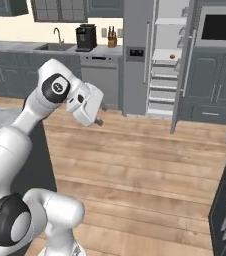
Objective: Place the cold items (onion and tangerine) from the fridge in one tupperware on the dining counter. Place the warm items (hot dog and kebab skewer) in the stove area in another tupperware.
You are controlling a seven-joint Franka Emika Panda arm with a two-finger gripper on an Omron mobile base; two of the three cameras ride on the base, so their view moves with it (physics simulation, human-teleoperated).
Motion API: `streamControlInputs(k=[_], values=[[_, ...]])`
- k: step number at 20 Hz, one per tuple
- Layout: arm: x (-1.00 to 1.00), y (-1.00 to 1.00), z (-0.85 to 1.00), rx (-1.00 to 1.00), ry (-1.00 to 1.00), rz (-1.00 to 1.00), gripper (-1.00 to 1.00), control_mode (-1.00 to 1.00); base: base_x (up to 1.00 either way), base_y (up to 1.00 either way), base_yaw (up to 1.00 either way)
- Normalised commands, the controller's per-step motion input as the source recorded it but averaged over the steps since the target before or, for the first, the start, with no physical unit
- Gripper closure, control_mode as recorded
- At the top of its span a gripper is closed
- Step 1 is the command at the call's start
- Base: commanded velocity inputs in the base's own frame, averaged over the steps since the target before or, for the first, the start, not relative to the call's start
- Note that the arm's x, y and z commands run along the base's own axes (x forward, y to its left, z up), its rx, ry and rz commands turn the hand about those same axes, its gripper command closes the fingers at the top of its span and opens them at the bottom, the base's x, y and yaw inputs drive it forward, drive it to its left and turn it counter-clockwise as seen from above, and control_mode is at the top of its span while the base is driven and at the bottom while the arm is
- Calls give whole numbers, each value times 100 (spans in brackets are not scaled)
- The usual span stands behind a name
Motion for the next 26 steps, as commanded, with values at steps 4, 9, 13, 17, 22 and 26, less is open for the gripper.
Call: streamControlInputs(k=[4, 9, 13, 17, 22, 26], values=[[0, 0, 0, 0, 0, 0, -100, 100, 100, 1, 0], [0, 0, 0, 0, 0, 0, -100, 100, 100, -9, 0], [0, 0, 0, 0, 0, 0, -100, 100, 100, -10, 0], [0, 0, 0, 0, 0, 0, -100, 100, 100, -29, 0], [0, 0, 0, 0, 0, 0, -100, 100, 100, -54, -2], [0, 0, 0, 0, 0, 0, -100, 100, 100, -37, -6]])
